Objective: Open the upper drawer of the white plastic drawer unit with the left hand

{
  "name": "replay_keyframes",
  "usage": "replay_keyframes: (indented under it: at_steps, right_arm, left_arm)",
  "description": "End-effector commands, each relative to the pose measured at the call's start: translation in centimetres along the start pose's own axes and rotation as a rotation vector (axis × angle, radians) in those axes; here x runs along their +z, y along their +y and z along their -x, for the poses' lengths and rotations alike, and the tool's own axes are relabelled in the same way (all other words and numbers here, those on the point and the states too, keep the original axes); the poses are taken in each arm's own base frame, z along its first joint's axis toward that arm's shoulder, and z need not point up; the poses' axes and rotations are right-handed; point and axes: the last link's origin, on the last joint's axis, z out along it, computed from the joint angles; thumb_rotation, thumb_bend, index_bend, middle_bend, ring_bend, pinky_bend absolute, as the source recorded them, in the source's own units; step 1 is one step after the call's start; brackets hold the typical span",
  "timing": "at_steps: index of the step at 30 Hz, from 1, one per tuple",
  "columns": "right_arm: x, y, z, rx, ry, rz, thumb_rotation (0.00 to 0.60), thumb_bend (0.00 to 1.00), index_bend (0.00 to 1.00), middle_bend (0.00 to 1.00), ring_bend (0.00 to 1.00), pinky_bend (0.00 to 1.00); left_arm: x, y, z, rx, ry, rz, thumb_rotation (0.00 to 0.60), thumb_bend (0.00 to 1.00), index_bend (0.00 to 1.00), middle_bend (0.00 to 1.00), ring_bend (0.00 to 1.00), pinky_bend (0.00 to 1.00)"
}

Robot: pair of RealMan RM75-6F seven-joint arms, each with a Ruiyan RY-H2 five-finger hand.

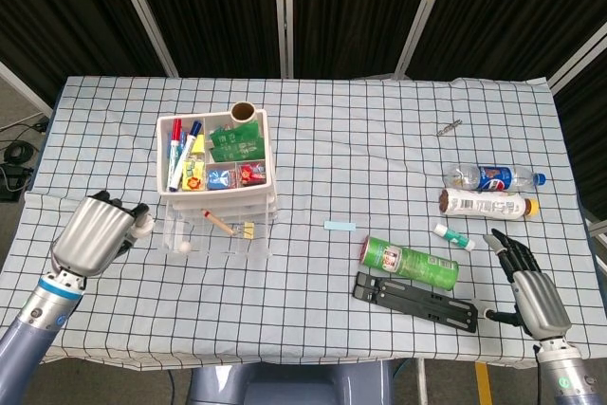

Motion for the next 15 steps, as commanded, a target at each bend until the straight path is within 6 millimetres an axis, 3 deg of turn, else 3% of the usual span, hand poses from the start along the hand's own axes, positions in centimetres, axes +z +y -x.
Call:
replay_keyframes:
  at_steps: [1,7,15]
  right_arm:
    - [0.0,0.0,0.1,-0.001,-0.002,0.0,0.6,0.11,0.02,0.0,0.0,0.0]
    - [0.0,-0.1,0.3,-0.007,-0.01,-0.003,0.6,0.11,0.02,0.0,0.0,0.0]
    - [0.0,-0.1,0.3,-0.009,-0.007,-0.001,0.6,0.11,0.02,0.0,0.0,0.0]
  left_arm:
    - [-1.3,-1.2,1.9,-0.068,0.012,-0.112,0.6,0.33,0.59,0.89,0.77,0.64]
    - [-2.3,-3.2,4.7,-0.114,-0.034,-0.236,0.6,0.33,0.6,0.89,0.77,0.64]
    - [-2.6,-3.7,9.2,-0.131,-0.128,-0.304,0.6,0.33,0.58,0.89,0.77,0.64]
